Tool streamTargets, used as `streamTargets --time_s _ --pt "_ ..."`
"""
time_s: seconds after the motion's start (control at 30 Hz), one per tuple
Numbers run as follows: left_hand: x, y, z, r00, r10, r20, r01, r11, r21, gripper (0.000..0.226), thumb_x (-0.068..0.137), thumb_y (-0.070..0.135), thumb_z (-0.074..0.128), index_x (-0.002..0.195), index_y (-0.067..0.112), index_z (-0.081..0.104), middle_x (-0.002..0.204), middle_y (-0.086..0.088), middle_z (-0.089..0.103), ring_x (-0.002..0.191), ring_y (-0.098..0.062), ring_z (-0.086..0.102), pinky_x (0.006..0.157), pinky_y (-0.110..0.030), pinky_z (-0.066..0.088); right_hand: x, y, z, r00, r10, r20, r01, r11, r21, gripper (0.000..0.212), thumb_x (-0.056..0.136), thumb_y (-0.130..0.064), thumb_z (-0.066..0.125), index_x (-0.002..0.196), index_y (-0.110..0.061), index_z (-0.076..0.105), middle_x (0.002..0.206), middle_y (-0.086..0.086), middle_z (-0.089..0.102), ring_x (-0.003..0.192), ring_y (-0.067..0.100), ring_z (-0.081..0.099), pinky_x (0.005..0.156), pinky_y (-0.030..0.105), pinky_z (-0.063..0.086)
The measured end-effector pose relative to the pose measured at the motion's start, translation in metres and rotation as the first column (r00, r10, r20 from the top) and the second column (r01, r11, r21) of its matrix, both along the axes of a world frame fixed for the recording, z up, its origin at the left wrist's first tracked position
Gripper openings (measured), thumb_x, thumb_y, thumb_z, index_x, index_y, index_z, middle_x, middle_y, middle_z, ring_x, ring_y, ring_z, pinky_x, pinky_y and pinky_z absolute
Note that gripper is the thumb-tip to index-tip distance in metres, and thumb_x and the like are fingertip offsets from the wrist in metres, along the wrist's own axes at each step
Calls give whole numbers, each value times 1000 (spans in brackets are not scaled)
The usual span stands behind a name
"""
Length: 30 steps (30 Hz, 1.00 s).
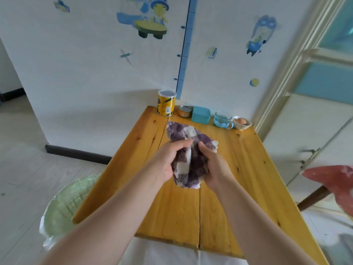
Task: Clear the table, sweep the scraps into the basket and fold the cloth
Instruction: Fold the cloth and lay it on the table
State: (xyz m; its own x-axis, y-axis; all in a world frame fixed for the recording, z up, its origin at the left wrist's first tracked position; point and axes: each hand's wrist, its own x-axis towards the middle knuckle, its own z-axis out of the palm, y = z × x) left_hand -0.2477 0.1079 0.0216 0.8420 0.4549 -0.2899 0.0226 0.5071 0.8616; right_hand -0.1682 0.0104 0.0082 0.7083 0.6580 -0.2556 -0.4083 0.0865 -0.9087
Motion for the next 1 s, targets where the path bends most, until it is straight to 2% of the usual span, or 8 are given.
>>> streamTargets --time_s 0.13,0.23,0.43,0.6,0.73,0.83,0.9,1.0 --pt "22 -15 -7 991 76 -106 -45 963 264 31 72 21 76 97 6 67 93 -12 72 87 -30 67 82 -39 55 21 -22 -3 973 -154 171 169 982 -81 6 87 -22 62 90 -18 66 97 8 72 93 28 68 86 45 53" --pt "28 -17 -11 981 125 -149 -60 924 377 28 71 25 77 92 10 65 90 -8 70 83 -25 67 78 -37 55 33 -35 -2 930 -160 331 214 967 -136 7 88 -27 61 83 -25 65 96 4 71 96 25 66 90 44 51" --pt "28 -22 -18 987 46 -151 68 740 670 31 81 38 66 94 10 64 90 -8 69 84 -26 65 71 -35 52 43 -54 -6 789 15 614 226 922 -313 16 94 -31 49 88 -20 59 82 -10 62 78 11 59 65 21 46" --pt "38 -16 -38 965 133 -227 82 667 740 25 90 41 51 91 15 54 91 -5 58 78 -17 54 71 -34 42 50 -52 -19 751 79 655 278 863 -422 23 95 -32 46 96 -13 59 89 -1 61 77 12 56 61 22 41" --pt "48 -17 -49 922 260 -287 40 673 739 54 94 35 45 140 8 35 140 -8 45 103 -14 50 81 -27 38 58 -40 -28 743 148 653 271 826 -494 23 95 -32 46 101 -12 54 96 1 60 86 19 54 62 27 40" --pt "55 -11 -56 905 307 -295 43 623 781 52 95 33 44 141 10 33 126 -6 55 95 -18 59 77 -29 49 67 -30 -32 725 185 663 277 804 -527 21 96 -29 45 107 -13 50 99 2 58 92 21 54 59 24 37" --pt "58 -8 -60 872 327 -364 141 543 828 47 94 30 46 136 12 36 101 -2 58 75 -16 57 58 -26 46 73 -27 -36 729 195 657 294 777 -557 39 96 -26 46 133 -15 41 115 5 59 93 20 56 64 28 39" --pt "57 -6 -64 780 398 -483 368 333 868 49 90 31 53 132 14 34 119 -6 51 82 -18 55 54 -25 44 79 -29 -45 735 262 625 302 700 -648 56 94 -21 49 144 -22 24 114 10 59 65 12 52 53 27 42"
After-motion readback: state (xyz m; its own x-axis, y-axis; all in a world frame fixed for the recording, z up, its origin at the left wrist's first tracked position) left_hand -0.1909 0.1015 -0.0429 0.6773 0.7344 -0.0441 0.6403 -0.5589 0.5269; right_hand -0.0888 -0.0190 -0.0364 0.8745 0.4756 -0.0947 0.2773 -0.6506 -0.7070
